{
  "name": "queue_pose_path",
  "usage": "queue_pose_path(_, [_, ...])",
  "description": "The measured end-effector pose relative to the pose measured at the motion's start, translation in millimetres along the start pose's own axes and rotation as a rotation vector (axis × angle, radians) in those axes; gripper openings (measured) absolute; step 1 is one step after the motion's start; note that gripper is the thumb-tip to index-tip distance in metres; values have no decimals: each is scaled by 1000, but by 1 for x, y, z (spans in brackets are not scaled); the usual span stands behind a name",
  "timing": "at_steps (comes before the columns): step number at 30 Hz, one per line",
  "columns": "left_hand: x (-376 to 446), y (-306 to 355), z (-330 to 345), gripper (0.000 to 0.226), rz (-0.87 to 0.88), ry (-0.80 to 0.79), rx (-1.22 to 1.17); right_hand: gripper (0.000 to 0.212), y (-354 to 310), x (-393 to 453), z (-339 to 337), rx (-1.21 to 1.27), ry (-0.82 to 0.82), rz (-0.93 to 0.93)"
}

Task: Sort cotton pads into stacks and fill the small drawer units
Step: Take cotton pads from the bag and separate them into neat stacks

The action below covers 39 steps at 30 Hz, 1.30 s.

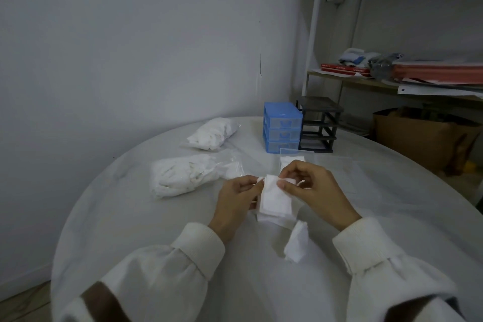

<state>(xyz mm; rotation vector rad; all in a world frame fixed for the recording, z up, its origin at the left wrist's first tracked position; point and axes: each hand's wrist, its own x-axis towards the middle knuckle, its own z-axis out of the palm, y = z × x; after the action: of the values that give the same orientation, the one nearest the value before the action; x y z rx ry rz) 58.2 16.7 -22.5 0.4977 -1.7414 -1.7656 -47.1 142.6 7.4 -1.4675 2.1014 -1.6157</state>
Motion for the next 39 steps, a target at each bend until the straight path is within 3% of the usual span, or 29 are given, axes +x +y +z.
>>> queue_pose_path(7, [-4, 7, 3, 27, -44, -68, -51, 12, -1, 0, -1, -25, 45, -24])
queue_pose_path(16, [-6, 9, 2, 12, -10, -142, -94, 15, 0, 1, -3, -51, 84, -5])
queue_pose_path(23, [-2, 5, 1, 15, 3, -46, -34, 6, -1, 1, -2, 44, 42, 24])
queue_pose_path(31, [3, 0, -1, 12, 3, 52, 8, 13, -5, 3, -5, 149, 113, -20])
queue_pose_path(39, [-1, 4, 1, 15, 72, -50, 23, 12, -1, 1, 0, -62, 56, -3])
